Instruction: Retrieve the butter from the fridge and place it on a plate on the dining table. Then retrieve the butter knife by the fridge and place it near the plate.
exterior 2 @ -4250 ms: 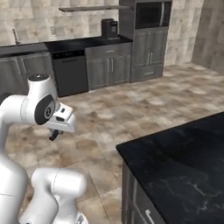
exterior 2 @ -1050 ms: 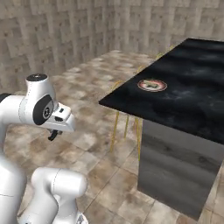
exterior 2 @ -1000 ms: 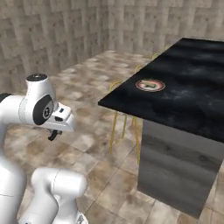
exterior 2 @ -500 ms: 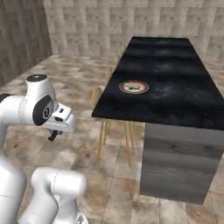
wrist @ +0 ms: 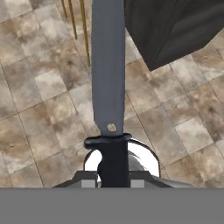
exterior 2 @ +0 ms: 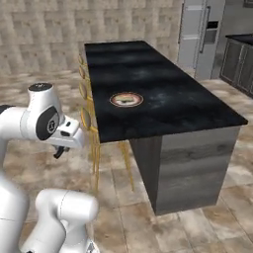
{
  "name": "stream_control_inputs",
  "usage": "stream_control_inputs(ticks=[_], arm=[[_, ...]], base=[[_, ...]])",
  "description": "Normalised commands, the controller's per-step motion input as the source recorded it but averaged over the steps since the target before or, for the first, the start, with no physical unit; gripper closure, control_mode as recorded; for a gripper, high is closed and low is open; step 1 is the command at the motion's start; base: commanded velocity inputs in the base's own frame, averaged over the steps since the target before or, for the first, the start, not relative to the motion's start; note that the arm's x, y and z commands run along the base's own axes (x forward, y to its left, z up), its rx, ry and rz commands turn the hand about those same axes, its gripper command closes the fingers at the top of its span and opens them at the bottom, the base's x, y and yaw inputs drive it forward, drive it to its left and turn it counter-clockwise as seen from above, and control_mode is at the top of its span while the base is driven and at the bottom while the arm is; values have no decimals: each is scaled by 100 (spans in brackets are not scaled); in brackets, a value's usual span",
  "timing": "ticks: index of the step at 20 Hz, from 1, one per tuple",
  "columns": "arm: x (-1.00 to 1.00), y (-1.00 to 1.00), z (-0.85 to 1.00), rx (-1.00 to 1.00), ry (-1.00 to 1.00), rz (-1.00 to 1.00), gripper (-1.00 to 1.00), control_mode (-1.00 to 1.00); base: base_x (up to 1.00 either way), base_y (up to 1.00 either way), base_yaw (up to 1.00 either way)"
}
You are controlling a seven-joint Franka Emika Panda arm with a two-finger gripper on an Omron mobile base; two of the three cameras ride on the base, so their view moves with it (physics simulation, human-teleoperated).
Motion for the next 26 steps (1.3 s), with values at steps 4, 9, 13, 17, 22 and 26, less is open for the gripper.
stream_control_inputs(ticks=[4, 9, 13, 17, 22, 26], arm=[[0, 0, 0, 0, 0, 0, 100, 100], [0, 0, 0, 0, 0, 0, 100, 100], [0, 0, 0, 0, 0, 0, 100, 100], [0, 0, 0, 0, 0, 0, 100, 100], [0, 0, 0, 0, 0, 0, 100, 100], [0, 0, 0, 0, 0, 0, 100, 100]], base=[[0, 73, -77], [0, 74, -77], [0, 88, -72], [0, 92, -70], [-20, 97, -63], [-26, 100, -47]])
